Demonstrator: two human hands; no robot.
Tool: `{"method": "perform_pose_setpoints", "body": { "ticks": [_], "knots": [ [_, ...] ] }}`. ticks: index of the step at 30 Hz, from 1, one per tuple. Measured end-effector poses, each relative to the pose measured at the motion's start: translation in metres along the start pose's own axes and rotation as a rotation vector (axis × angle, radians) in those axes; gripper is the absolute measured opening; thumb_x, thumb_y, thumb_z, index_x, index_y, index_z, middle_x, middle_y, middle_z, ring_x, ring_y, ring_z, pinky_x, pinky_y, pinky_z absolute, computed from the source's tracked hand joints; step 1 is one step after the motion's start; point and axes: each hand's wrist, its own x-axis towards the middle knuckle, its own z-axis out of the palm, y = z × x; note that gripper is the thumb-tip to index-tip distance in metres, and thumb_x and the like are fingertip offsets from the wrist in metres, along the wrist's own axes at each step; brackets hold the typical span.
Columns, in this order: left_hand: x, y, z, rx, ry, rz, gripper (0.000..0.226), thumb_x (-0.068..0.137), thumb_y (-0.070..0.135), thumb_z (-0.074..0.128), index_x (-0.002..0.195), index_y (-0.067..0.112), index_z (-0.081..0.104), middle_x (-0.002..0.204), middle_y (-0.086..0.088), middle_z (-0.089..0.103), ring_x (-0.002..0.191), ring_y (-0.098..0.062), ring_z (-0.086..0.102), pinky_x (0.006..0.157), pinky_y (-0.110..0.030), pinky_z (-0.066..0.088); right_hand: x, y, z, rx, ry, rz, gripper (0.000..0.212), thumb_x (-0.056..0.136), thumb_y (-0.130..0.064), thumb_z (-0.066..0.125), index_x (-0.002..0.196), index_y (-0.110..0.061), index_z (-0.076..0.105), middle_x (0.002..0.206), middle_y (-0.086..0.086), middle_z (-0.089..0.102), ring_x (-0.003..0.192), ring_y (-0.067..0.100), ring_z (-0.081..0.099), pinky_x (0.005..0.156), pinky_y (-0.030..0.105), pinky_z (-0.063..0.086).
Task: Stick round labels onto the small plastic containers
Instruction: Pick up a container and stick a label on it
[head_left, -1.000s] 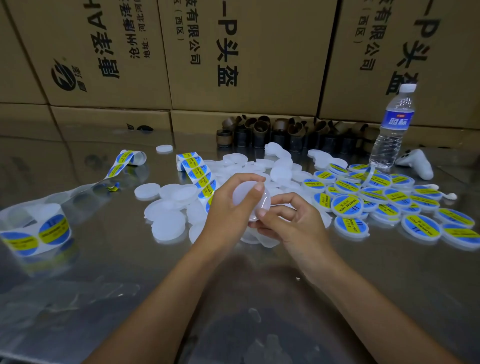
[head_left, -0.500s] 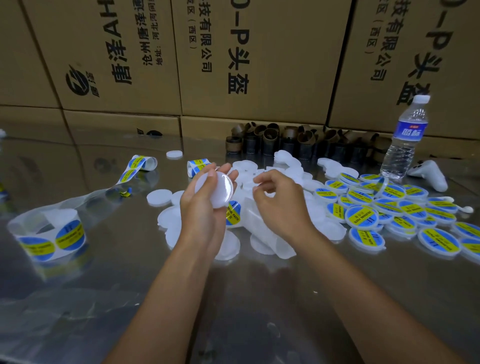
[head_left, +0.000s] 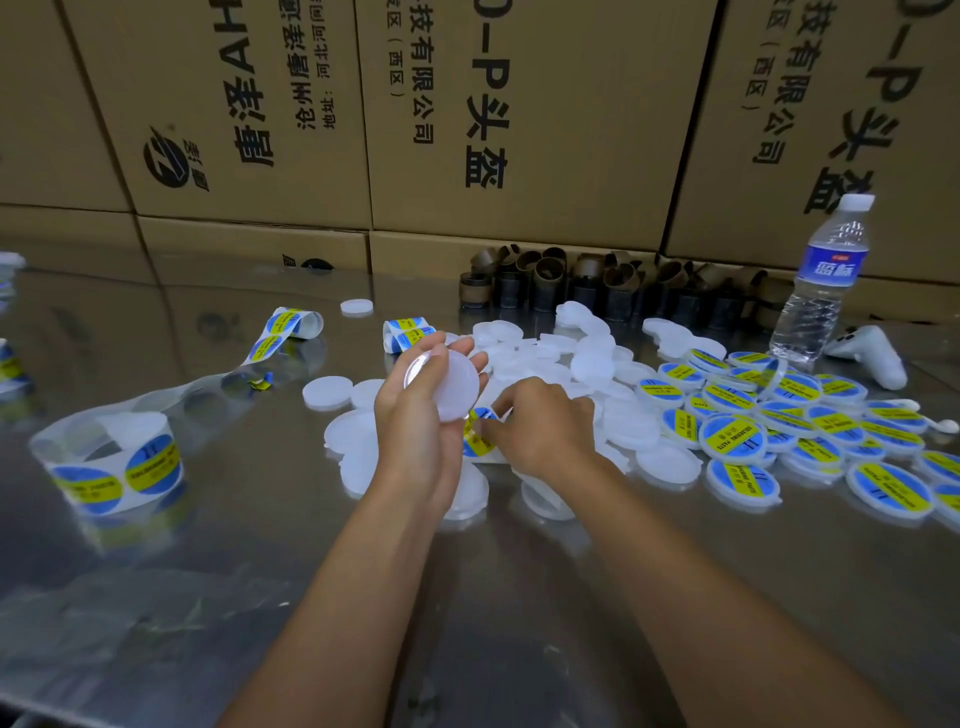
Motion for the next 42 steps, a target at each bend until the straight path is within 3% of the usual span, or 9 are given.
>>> {"method": "perform_pose_setpoints", "body": {
  "ticks": [4,7,11,13,19,23,26,32,42],
  "knots": [
    [0.000,-0.001,0.000,0.034,-0.008,-0.015,0.015,0.096,0.005,0.046,0.096,0.009,0.061,0.080,-0.003,0.073,0.076,-0.020,0.071,0.072,-0.029,0.057,-0.007,0.013,-0.011,0.234,-0.044,0.005,0.014,0.081,-0.037,0.067,0.074,-0.026,0.064,0.077,-0.006,0.064,0.088,0.017,0.055,0.089,0.037,0.036],
    [0.001,-0.002,-0.001,0.071,-0.012,-0.029,0.013,0.095,0.008,0.049,0.098,0.009,0.061,0.085,-0.004,0.073,0.079,-0.021,0.070,0.074,-0.029,0.056,-0.015,0.027,-0.025,0.464,-0.014,-0.059,0.009,0.080,-0.030,0.071,0.078,-0.024,0.064,0.080,-0.003,0.065,0.085,0.015,0.059,0.087,0.034,0.042],
    [0.000,-0.005,0.000,0.115,-0.024,-0.043,0.010,0.093,0.010,0.053,0.096,0.011,0.062,0.078,-0.002,0.074,0.078,-0.018,0.071,0.073,-0.029,0.057,-0.029,0.049,-0.050,0.639,0.058,-0.145,0.015,0.083,-0.015,0.070,0.076,-0.024,0.059,0.081,-0.011,0.063,0.078,-0.003,0.057,0.073,0.009,0.041],
    [-0.002,-0.006,0.001,0.141,-0.030,-0.057,0.009,0.093,0.010,0.054,0.095,0.011,0.063,0.076,-0.002,0.074,0.075,-0.019,0.072,0.067,-0.027,0.058,-0.035,0.060,-0.059,0.680,0.084,-0.163,0.016,0.084,-0.012,0.067,0.078,-0.023,0.058,0.084,-0.015,0.062,0.080,-0.011,0.056,0.071,0.004,0.039],
    [-0.009,-0.017,0.006,0.415,-0.098,-0.068,0.008,0.092,0.012,0.057,0.090,0.013,0.064,0.077,-0.004,0.073,0.069,-0.019,0.069,0.071,-0.032,0.052,-0.051,0.076,-0.055,0.870,0.191,-0.099,0.006,0.087,-0.007,0.062,0.091,-0.008,0.056,0.101,0.012,0.066,0.100,0.019,0.061,0.088,0.028,0.045],
    [-0.017,-0.023,0.009,0.591,-0.194,-0.070,0.012,0.093,0.012,0.055,0.085,0.015,0.063,0.069,0.003,0.072,0.060,-0.014,0.067,0.058,-0.022,0.051,-0.054,0.069,-0.051,0.938,0.200,-0.137,0.009,0.089,-0.004,0.059,0.087,-0.012,0.055,0.096,0.010,0.067,0.088,0.012,0.062,0.075,0.014,0.045],
    [-0.021,-0.025,0.012,0.609,-0.217,-0.053,0.011,0.092,0.013,0.057,0.082,0.014,0.061,0.064,0.009,0.070,0.055,-0.007,0.065,0.052,-0.016,0.050,-0.054,0.066,-0.050,0.944,0.225,-0.170,0.018,0.090,-0.004,0.057,0.080,-0.019,0.057,0.083,-0.001,0.065,0.074,-0.005,0.059,0.068,0.005,0.040],
    [-0.023,-0.024,0.012,0.657,-0.194,-0.009,0.008,0.088,0.019,0.064,0.080,0.018,0.062,0.064,0.015,0.068,0.055,-0.001,0.063,0.050,-0.015,0.048,-0.054,0.071,-0.049,0.884,0.221,-0.170,0.026,0.086,-0.012,0.064,0.070,-0.032,0.064,0.066,-0.022,0.065,0.071,-0.014,0.056,0.069,0.001,0.039],
    [-0.019,-0.025,0.011,0.679,-0.074,0.041,0.011,0.082,0.017,0.072,0.078,0.016,0.062,0.092,-0.007,0.069,0.069,-0.017,0.065,0.055,-0.018,0.049,-0.051,0.071,-0.045,0.874,0.253,-0.092,0.011,0.083,-0.013,0.068,0.081,-0.021,0.062,0.074,-0.007,0.062,0.069,-0.007,0.056,0.065,0.003,0.039]
  ]
}}
